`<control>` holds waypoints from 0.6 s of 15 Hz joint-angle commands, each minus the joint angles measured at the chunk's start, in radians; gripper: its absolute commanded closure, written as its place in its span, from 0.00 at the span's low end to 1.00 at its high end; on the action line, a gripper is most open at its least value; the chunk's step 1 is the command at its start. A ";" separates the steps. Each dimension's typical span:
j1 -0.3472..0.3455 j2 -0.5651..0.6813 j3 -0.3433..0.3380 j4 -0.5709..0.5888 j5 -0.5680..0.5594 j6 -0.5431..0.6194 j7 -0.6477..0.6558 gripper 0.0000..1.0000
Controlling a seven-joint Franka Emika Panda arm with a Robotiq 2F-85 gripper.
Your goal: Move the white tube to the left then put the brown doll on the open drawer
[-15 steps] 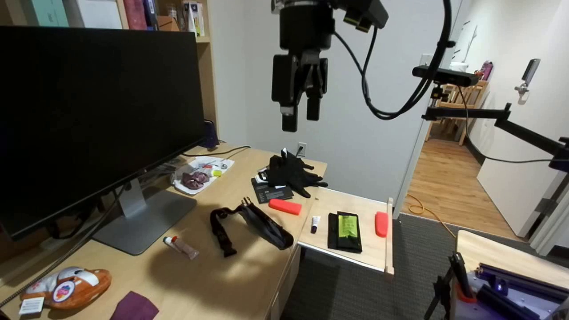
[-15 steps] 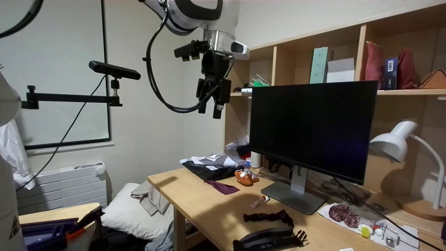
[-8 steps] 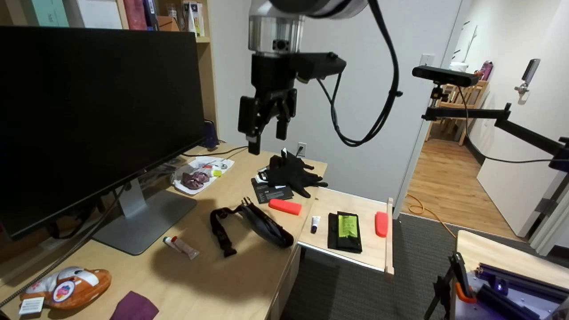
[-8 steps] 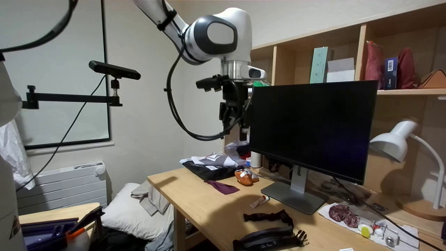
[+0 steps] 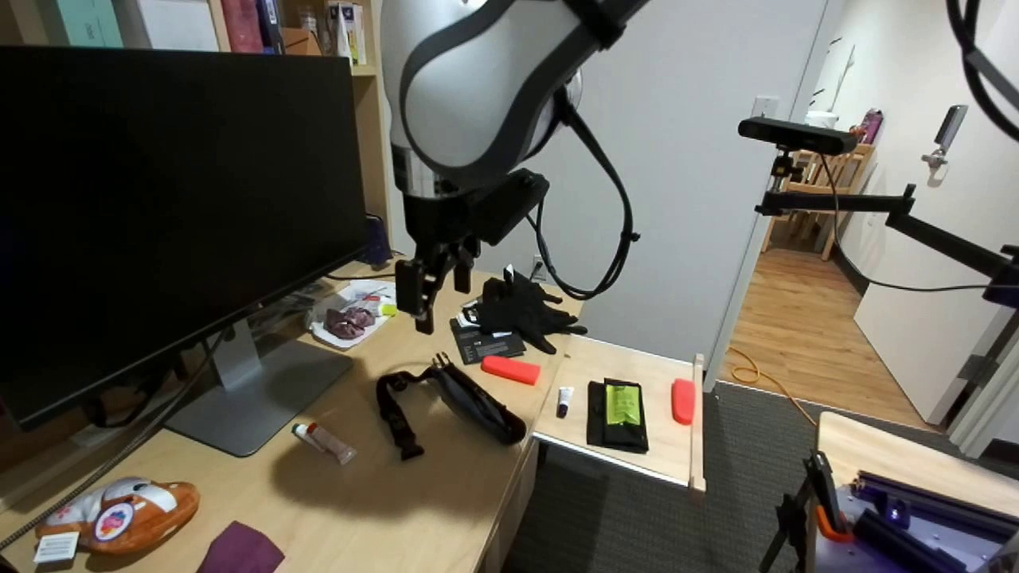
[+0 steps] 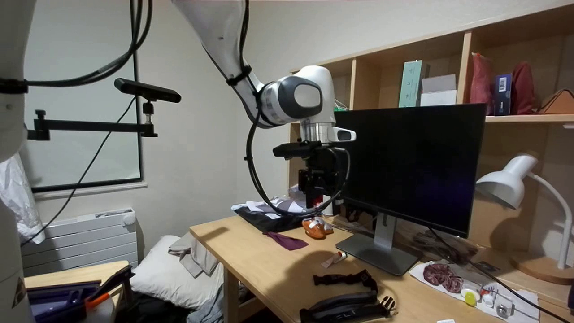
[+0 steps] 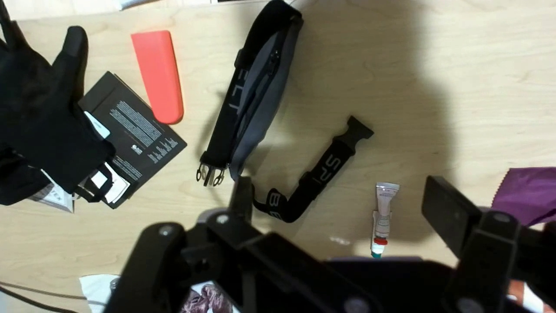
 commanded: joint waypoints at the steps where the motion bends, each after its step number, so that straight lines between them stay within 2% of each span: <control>1: -0.001 0.023 0.004 0.020 -0.010 -0.002 0.011 0.00; 6: 0.001 0.049 0.002 0.045 -0.007 0.002 0.023 0.00; 9: -0.003 0.106 0.011 0.073 0.040 0.047 0.039 0.00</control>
